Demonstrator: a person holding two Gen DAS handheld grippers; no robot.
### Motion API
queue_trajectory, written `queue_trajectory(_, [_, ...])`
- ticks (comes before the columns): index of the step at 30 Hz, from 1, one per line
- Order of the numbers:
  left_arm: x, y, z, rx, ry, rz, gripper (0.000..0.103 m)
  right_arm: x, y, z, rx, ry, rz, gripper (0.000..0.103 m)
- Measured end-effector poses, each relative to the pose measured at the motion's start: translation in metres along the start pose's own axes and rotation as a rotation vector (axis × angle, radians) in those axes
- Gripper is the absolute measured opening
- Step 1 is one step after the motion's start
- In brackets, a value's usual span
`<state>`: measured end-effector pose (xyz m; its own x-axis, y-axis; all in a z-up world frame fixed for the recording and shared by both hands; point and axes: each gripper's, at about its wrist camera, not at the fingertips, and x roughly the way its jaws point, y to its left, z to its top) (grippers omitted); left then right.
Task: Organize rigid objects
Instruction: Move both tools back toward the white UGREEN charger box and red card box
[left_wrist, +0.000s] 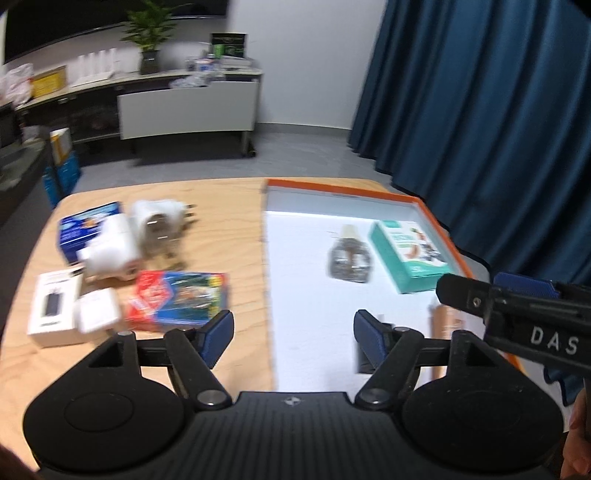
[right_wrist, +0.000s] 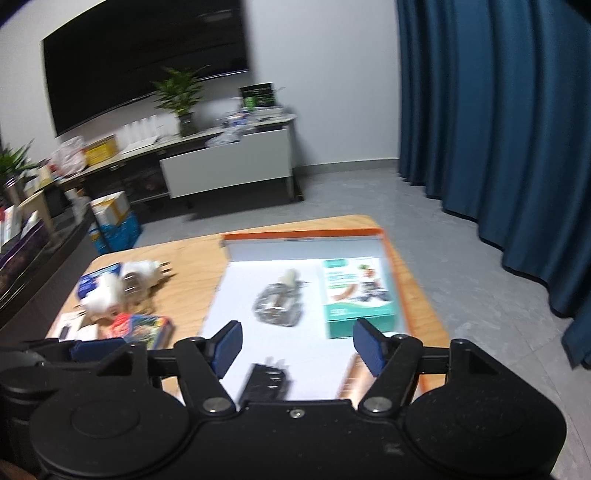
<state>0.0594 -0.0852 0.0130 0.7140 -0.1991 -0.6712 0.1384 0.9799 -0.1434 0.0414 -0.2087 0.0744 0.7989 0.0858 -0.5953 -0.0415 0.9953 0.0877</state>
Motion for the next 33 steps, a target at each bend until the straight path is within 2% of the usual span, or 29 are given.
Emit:
queue_trajectory(14, [-0.028, 0.077, -0.007, -0.107, -0.033, 0.149, 0.075, 0.015, 0.071, -0.007, -0.106, 0.042, 0.139, 0.081])
queue_trajectory(21, [-0.038, 0.104, -0.016, -0.156, -0.034, 0.184, 0.076, 0.022, 0.098, -0.012, -0.154, 0.056, 0.19, 0.081])
queue_trajectory(33, [-0.022, 0.153, -0.015, -0.236, -0.029, 0.284, 0.079, 0.027, 0.097, -0.017, -0.15, 0.07, 0.197, 0.081])
